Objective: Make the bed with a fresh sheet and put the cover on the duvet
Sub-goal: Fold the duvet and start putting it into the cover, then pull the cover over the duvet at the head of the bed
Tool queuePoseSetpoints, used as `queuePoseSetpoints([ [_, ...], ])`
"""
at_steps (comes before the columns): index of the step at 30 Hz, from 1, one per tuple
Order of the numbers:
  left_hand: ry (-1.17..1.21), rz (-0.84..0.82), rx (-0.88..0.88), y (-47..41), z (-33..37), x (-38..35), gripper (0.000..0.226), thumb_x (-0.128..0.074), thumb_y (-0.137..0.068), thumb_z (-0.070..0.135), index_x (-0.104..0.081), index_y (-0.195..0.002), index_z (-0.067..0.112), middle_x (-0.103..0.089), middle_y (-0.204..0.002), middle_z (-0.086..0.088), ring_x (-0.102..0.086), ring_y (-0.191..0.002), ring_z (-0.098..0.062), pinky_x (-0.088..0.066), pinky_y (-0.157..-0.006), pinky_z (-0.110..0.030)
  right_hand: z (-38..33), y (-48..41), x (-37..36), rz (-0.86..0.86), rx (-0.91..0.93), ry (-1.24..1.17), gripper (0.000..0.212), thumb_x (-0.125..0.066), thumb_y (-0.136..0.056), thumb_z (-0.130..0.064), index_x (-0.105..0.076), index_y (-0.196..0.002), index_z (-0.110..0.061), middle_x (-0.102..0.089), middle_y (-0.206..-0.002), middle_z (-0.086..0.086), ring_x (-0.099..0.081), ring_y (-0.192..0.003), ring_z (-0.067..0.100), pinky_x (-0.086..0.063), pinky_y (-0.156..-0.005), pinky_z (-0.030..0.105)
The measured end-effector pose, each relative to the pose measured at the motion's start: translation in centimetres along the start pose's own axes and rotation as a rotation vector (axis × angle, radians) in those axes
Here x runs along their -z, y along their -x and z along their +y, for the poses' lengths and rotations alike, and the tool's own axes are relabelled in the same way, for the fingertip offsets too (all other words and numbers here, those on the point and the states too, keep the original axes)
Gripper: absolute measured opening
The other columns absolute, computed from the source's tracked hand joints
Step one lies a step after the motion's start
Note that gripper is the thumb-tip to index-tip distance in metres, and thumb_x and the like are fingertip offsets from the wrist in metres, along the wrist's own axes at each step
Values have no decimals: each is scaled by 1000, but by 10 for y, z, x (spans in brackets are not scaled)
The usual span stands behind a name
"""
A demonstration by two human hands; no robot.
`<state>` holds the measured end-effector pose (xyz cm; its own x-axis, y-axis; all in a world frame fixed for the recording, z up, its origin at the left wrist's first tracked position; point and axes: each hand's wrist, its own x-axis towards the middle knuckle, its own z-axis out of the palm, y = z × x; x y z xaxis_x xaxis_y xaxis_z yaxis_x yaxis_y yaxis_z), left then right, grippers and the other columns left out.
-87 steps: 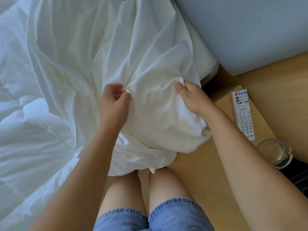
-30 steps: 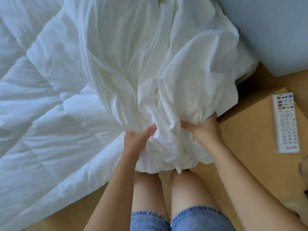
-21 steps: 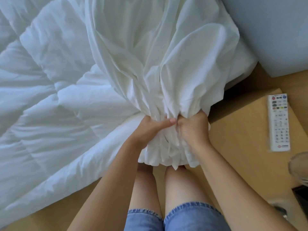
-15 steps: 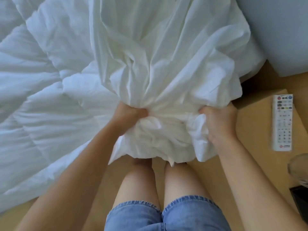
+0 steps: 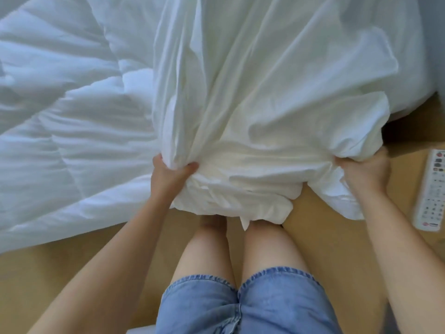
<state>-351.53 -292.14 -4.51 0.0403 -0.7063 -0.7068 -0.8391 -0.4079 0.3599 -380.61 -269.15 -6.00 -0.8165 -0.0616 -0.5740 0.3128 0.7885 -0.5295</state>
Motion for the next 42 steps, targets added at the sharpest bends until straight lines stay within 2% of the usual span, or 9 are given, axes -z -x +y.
queuePoseSetpoints([
  [3, 81, 6, -15, 11, -24, 5, 98, -79, -64, 50, -26, -141, 20, -48, -124, 5, -51, -112, -21, -45, -92, -40, 2, 10, -10, 78, -8, 342, 75, -76, -71, -35, -37, -131, -11, -49, -130, 13, -48, -116, 36, -43, -92, 49],
  [7, 98, -3, -37, 38, -49, 5, 94, -74, -76, 42, -18, -148, 17, -37, -140, -6, -41, -127, -22, -37, -98, -33, -8, 56, -21, 81, 178, 603, 81, -65, -77, -18, -21, -144, -5, -23, -147, 21, -23, -133, 39, -21, -109, 50],
  [10, -41, -225, 26, 70, -104, 35, 75, -66, -83, 41, -30, -144, 18, -47, -135, -4, -49, -109, -15, -38, -85, -28, -17, 124, -49, -253, 508, 831, 59, -58, -82, -14, -37, -137, -5, -30, -144, 21, -29, -129, 38, -27, -108, 49],
  [13, -128, -461, 68, 100, -179, 76, 57, -59, -86, 47, -46, -134, 19, -51, -135, -1, -50, -111, -14, -41, -90, -28, -20, 210, -92, -699, 709, 993, 39, -51, -91, -23, -50, -127, -8, -49, -129, 13, -44, -119, 31, -38, -92, 36],
  [17, -36, -255, 100, 139, -296, 141, 50, -54, -89, 45, -47, -132, 20, -53, -131, 1, -51, -104, -12, -38, -82, -25, -4, 334, -156, -1015, 991, 1145, 29, -50, -93, -26, -54, -120, -16, -52, -100, -10, -53, -91, 9, -32, -64, 15],
  [20, 86, -145, 183, 168, -385, 190, 48, -53, -91, 43, -47, -131, 20, -54, -130, 0, -53, -102, -13, -40, -84, -26, 13, 423, -208, -1088, 1090, 1283, 32, -49, -95, -31, -52, -125, -21, -57, -109, -8, -51, -86, 3, -35, -65, 14],
  [27, 521, 116, 394, 245, -562, 275, 44, -56, -90, 43, -51, -127, 20, -56, -123, 3, -52, -101, -10, -43, -82, -27, 40, 605, -323, -1211, 1276, 1581, 36, -48, -94, -30, -50, -128, -15, -59, -118, 2, -57, -102, 16, -48, -86, 29],
  [35, 662, -5, 486, 188, -670, 346, 49, -52, -92, 46, -47, -132, 19, -52, -131, 0, -50, -107, -12, -43, -89, -28, 36, 753, -471, -1345, 1376, 1737, 36, -47, -95, -27, -49, -129, -16, -61, -112, 2, -61, -90, 16, -53, -80, 32],
  [42, 557, -70, 547, 105, -759, 502, 49, -47, -94, 44, -43, -134, 16, -53, -128, -4, -53, -111, -20, -45, -93, -33, -13, 900, -634, -1346, 1443, 1774, 26, -49, -92, -23, -61, -108, -6, -64, -105, 9, -60, -94, 25, -49, -80, 35],
])
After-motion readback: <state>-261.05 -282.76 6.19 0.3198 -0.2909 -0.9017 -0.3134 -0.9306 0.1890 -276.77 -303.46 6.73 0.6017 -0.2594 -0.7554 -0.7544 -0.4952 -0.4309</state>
